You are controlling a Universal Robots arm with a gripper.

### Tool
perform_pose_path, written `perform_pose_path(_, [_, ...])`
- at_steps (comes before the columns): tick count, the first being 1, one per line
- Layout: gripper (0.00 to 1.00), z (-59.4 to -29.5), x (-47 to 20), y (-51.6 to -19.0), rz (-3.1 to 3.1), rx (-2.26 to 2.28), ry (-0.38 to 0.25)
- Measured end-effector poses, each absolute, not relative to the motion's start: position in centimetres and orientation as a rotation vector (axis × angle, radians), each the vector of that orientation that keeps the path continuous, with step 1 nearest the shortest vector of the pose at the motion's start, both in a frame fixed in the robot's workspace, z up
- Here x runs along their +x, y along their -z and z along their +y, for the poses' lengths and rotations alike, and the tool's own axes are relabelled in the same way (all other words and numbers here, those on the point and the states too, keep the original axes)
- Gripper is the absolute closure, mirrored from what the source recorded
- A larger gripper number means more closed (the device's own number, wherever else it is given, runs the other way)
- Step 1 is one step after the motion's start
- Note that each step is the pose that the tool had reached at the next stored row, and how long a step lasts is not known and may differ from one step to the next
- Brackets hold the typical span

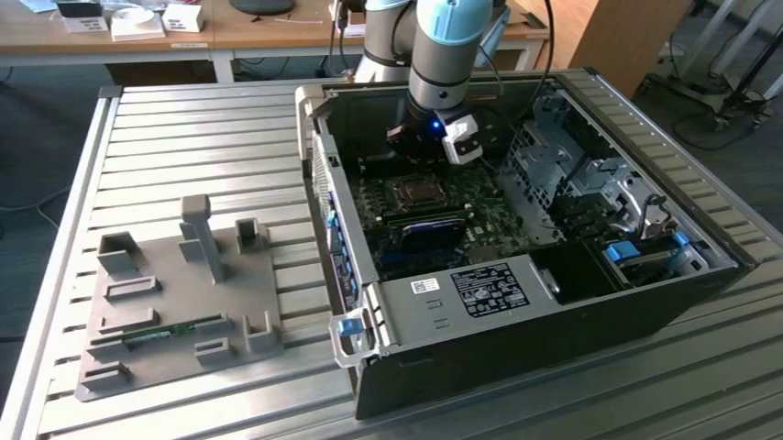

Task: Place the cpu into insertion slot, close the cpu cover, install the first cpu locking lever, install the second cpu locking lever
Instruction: 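Install the first cpu locking lever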

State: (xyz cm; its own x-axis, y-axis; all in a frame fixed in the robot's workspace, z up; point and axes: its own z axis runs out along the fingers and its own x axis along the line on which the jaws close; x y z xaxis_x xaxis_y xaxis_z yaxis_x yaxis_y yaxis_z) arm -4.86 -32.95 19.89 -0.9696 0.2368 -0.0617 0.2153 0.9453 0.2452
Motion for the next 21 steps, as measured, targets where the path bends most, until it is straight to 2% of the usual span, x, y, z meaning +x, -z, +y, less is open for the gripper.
perform_pose_path(9, [0.89,-32.85,-4.86,-19.94,3.004,0.373,-0.366])
perform_pose_path(16, [0.89,-32.85,-4.86,-20.01,3.0,0.39,-0.406])
perform_pose_path(21, [0.89,-32.87,-4.84,-20.01,2.998,0.395,-0.407])
